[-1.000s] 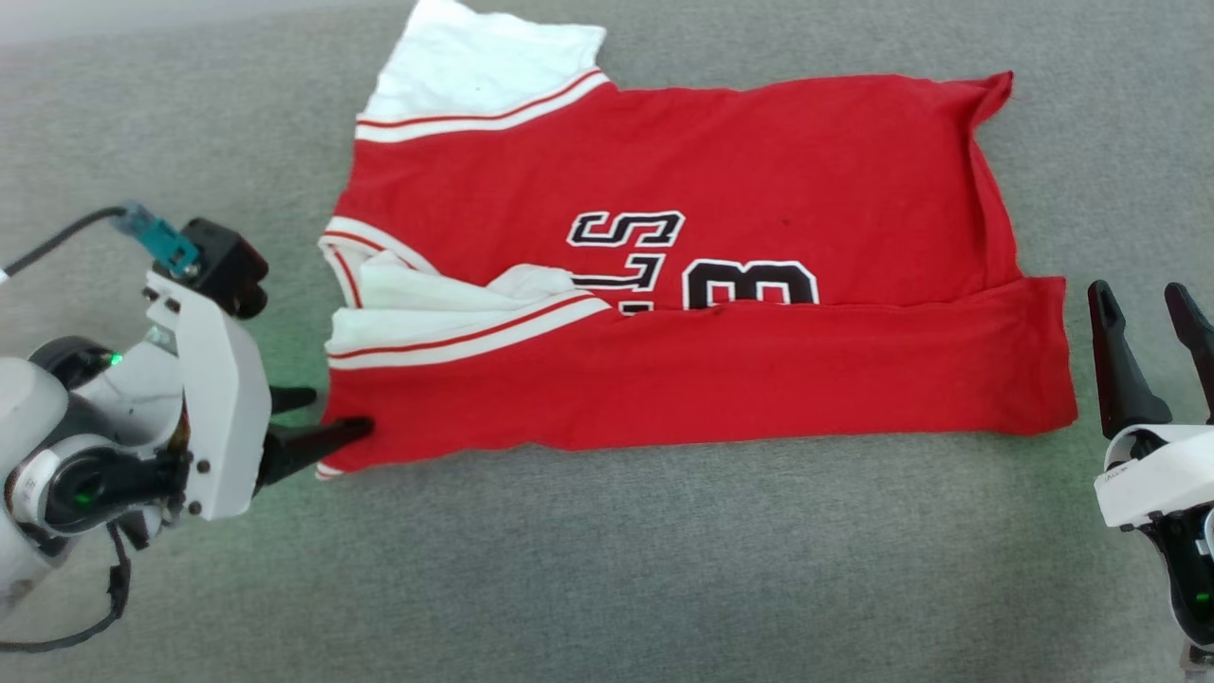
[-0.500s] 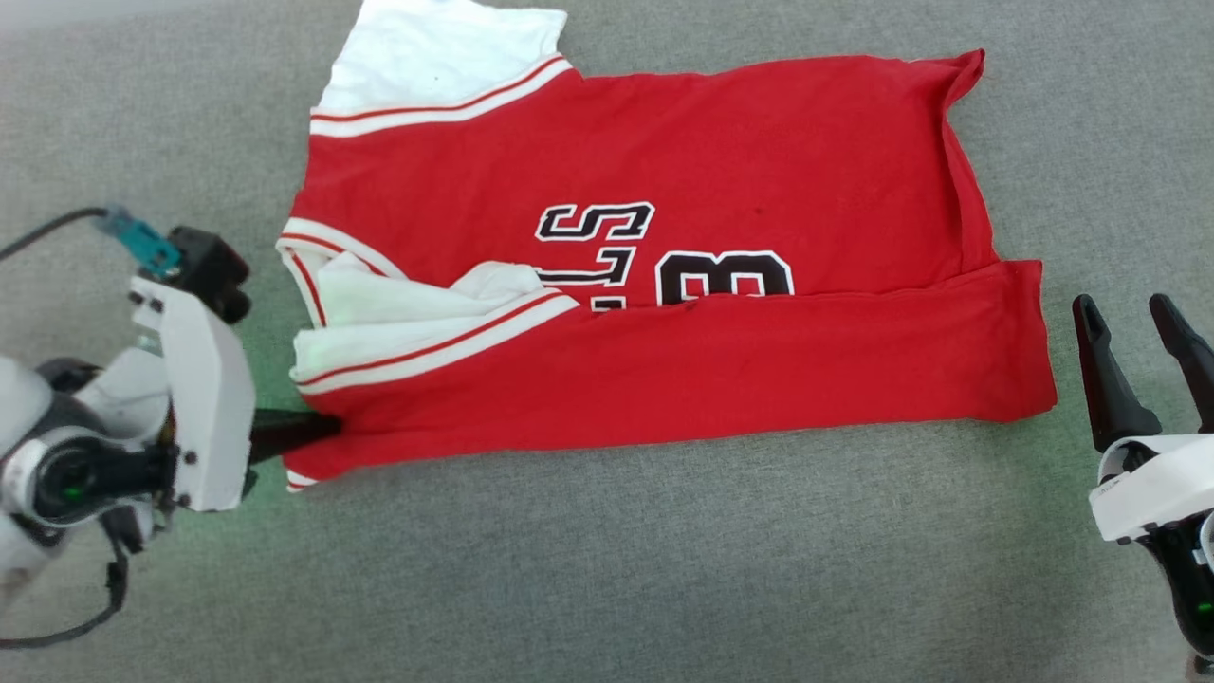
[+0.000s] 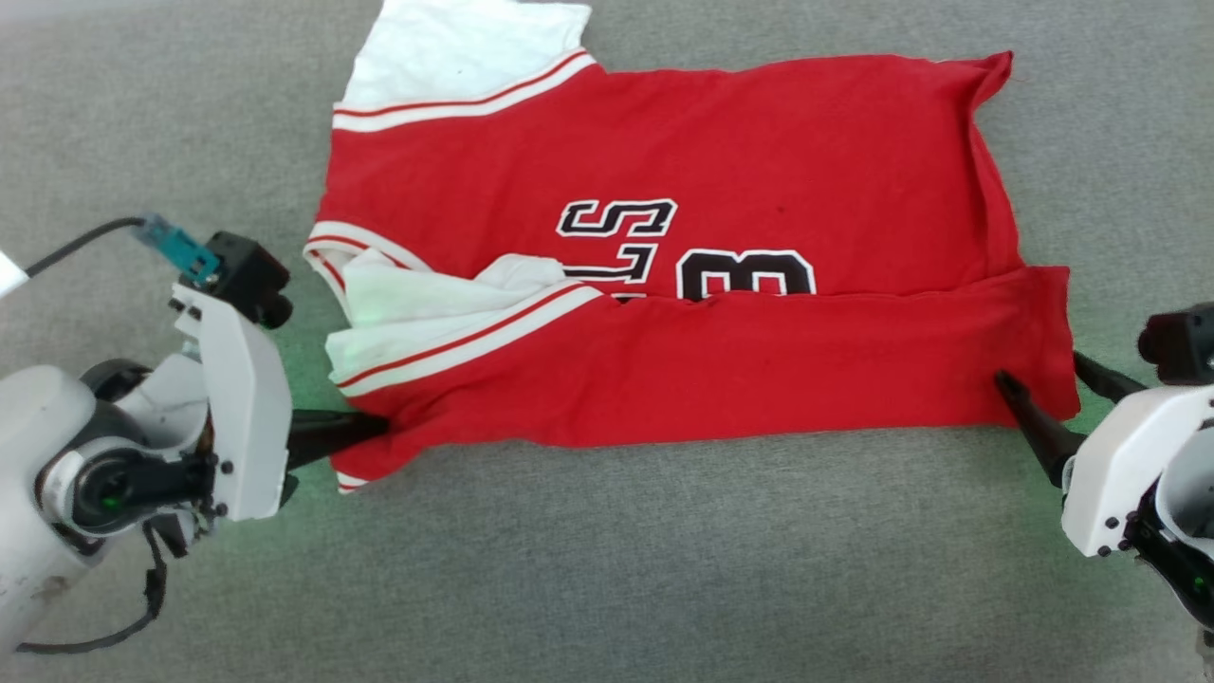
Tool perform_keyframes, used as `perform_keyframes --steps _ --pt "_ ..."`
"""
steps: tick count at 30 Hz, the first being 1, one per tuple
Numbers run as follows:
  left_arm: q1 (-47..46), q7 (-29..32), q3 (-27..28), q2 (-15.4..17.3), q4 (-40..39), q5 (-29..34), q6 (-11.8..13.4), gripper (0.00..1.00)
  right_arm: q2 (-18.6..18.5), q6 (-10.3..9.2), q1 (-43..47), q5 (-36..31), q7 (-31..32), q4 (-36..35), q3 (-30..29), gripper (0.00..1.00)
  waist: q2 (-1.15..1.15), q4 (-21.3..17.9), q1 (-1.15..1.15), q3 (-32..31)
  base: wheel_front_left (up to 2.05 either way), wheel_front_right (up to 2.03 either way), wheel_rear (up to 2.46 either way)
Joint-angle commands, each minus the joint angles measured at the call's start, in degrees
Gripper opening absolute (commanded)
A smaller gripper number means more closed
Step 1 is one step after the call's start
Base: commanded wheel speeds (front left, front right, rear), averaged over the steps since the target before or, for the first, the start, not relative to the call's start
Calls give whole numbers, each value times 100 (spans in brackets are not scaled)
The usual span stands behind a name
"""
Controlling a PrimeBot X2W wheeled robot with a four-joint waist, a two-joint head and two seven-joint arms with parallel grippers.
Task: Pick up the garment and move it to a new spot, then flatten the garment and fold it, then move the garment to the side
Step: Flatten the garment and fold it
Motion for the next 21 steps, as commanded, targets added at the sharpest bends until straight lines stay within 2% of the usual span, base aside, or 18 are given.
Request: perform_keyframes --steps 1,6,7,8,13,21 --pt "147 29 -130 -109 -13 58 -16 0 0 -8 -64 43 101 70 44 100 0 60 0 30 0 0 0" --pt "89 -20 -156 -193 -87 101 -21 0 9 -8 -221 10 712 537 182 100 0 177 0 70 0 0 0" --pt "78 -31 -161 -205 -103 110 -22 0 16 -8 -223 28 810 599 266 56 0 195 0 74 0 0 0" --pt "79 -57 -162 -214 -121 117 -22 0 23 -5 -227 60 858 636 344 0 0 211 0 75 0 0 0" --pt "171 -245 -130 -111 -239 74 -19 0 50 -4 -270 84 697 655 235 0 0 238 0 44 0 0 0" --pt "650 -848 -30 518 -873 -90 -20 0 -248 -10 -17 229 526 503 40 0 0 236 0 -60 0 0 0"
